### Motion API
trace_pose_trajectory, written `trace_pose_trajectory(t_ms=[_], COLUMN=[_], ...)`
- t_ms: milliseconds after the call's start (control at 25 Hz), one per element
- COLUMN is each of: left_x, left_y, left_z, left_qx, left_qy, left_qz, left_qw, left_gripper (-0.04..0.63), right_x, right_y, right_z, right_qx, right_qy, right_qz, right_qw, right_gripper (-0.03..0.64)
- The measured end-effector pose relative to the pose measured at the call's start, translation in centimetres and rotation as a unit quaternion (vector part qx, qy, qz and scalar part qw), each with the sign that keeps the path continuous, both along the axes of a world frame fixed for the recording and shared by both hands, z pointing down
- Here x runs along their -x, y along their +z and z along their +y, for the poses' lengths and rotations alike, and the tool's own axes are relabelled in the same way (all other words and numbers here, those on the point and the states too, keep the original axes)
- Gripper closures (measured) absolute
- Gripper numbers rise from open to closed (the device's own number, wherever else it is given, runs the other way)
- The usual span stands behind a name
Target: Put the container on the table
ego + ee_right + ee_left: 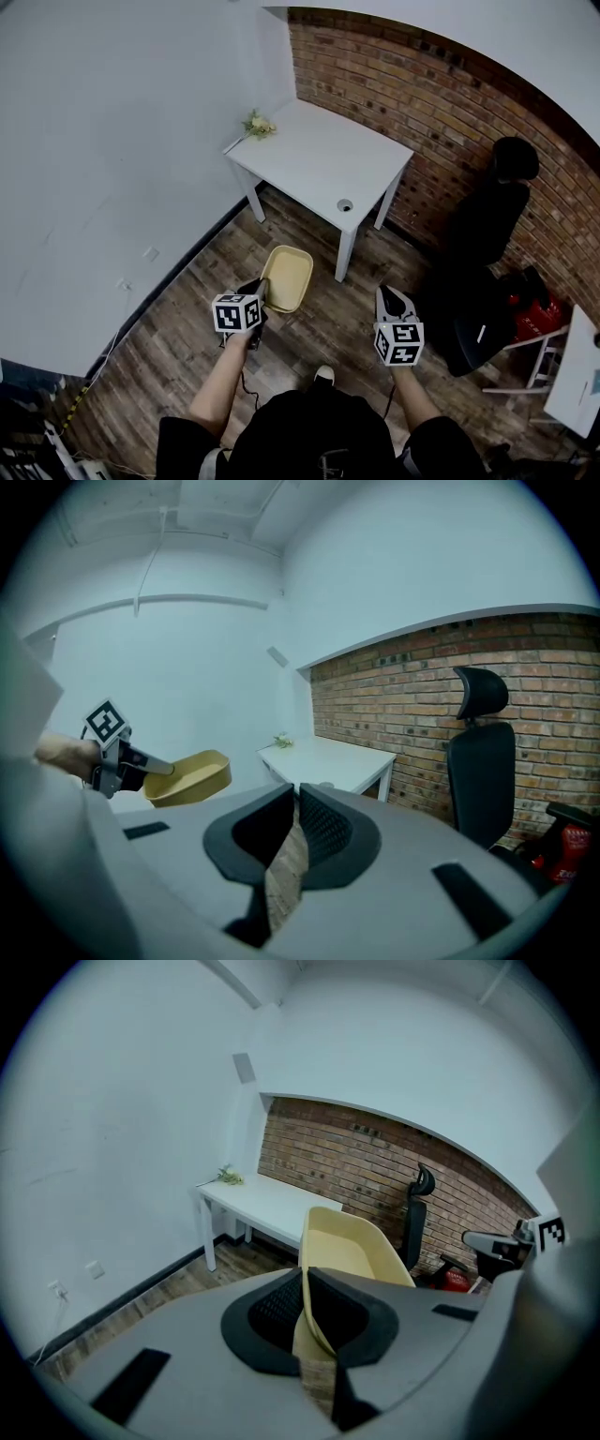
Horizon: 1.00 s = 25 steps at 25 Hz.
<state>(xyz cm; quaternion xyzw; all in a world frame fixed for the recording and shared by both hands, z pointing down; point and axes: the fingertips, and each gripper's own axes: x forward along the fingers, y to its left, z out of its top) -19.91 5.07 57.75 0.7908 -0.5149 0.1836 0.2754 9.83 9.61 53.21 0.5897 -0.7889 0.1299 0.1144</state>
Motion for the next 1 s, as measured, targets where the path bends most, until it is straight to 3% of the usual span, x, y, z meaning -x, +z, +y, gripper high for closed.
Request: trace_pose_trajectory(t_ms=[1000], left_x=[-4.3], left_y=[1.6], left_z=[-9.8], left_qx=[-0.002], left_qy=[0.018], left_qz=[0.012], left_qw=[0.9998], left_gripper=[0.568], right_x=[-1.7], right_y=[1.9], right_z=[-8.2], right_qx=[0.006], right_qy=[-0.002], right_qz=[0.005], right_qw=[1.0], right_gripper=[0.59])
